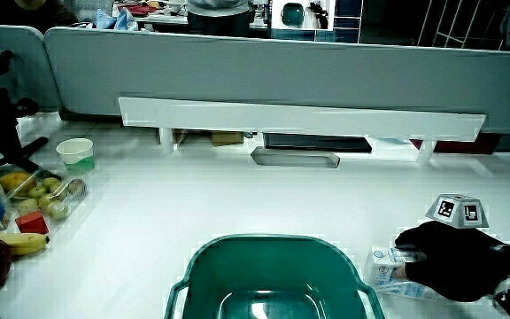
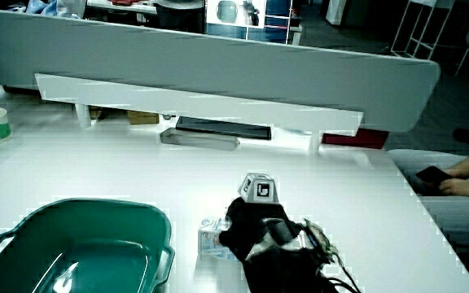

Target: Place milk on desk

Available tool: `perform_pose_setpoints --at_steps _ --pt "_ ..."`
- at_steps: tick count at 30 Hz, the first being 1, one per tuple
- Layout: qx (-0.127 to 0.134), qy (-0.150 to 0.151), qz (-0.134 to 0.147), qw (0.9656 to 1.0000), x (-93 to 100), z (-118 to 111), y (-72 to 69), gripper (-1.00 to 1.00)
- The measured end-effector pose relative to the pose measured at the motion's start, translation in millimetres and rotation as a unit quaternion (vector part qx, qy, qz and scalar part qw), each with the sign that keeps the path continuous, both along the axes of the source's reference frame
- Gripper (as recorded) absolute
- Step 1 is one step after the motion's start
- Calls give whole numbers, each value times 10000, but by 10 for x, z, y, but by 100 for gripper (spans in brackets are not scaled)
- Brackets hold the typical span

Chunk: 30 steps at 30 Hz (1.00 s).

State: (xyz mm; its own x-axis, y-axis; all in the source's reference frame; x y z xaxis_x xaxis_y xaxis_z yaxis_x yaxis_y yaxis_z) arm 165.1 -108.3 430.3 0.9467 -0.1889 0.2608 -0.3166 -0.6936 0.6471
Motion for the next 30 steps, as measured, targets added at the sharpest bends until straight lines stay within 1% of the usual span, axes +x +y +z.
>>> perform_pose_setpoints --at_steps 2,3,6,7,10,13,16,18,19,20,21,22,23,24,27,28,29,30 --pt "-44 13 21 10000 18 39 2 0" --pt "-4 -47 42 10000 17 25 9 0" --pt "-4 -3 43 10000 6 21 10 0" --pt "-54 21 49 10000 7 32 10 0" --pt "-71 40 53 10000 12 37 19 -12" --pt "-77 -12 77 9999 11 31 33 -25" --pt "-54 80 38 9999 9 50 50 -38" --pt "-142 96 61 9998 18 55 54 -46" --pt "-247 99 59 9996 29 64 54 -50" --pt "-370 109 134 9992 51 79 55 -54" --pt "-330 53 95 9994 45 30 65 -58" --pt "-357 95 86 9993 57 23 66 -62" --pt "-371 47 110 9992 68 -7 72 -67" --pt "-351 91 166 9992 75 -39 83 -71" --pt "-245 177 63 9995 21 -186 149 -83" --pt "-154 204 14 9997 -6 -225 179 -88" --pt "52 344 -119 9993 -42 -265 221 -92" --pt "259 484 -252 9982 -78 -306 262 -96"
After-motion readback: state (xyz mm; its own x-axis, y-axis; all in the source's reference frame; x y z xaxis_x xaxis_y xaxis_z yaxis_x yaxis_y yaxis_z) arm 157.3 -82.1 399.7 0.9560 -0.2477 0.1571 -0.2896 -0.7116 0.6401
